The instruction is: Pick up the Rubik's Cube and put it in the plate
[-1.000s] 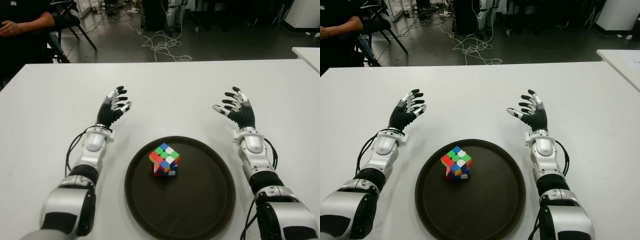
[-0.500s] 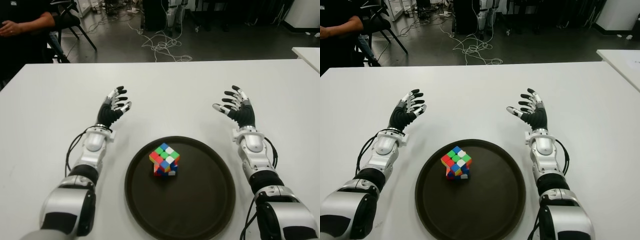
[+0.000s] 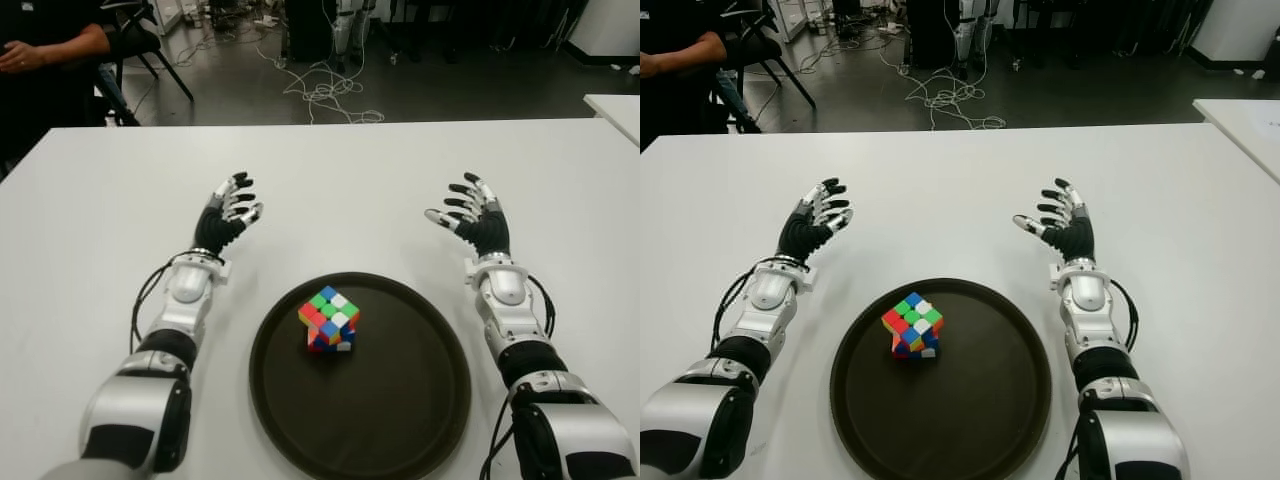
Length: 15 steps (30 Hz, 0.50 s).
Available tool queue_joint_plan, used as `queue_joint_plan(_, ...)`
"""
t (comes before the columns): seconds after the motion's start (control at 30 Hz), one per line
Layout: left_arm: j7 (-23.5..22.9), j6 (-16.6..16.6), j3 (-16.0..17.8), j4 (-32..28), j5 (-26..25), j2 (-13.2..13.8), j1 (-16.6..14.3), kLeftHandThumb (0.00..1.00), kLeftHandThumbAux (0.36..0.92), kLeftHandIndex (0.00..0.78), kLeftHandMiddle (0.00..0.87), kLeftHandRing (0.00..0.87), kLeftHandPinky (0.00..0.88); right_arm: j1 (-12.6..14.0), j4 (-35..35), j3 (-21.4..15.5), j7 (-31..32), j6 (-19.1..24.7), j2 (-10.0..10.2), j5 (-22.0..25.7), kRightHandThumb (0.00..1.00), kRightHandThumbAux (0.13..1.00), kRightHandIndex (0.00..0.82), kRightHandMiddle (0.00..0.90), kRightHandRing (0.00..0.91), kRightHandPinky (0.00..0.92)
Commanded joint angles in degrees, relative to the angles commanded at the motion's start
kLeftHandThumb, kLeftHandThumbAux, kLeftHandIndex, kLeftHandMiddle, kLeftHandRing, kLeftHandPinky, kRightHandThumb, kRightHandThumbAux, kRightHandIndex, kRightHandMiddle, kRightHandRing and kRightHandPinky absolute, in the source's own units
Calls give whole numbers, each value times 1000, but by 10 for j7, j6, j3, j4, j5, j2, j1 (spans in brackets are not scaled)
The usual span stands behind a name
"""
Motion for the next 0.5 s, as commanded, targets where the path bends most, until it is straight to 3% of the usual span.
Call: queue_joint_plan(0.5,-1,2,4,0,-5,-2,-1,145,735,137,188,203,228,-3,6,2,-4,-4,0,-6,28,851,161,260,283,342)
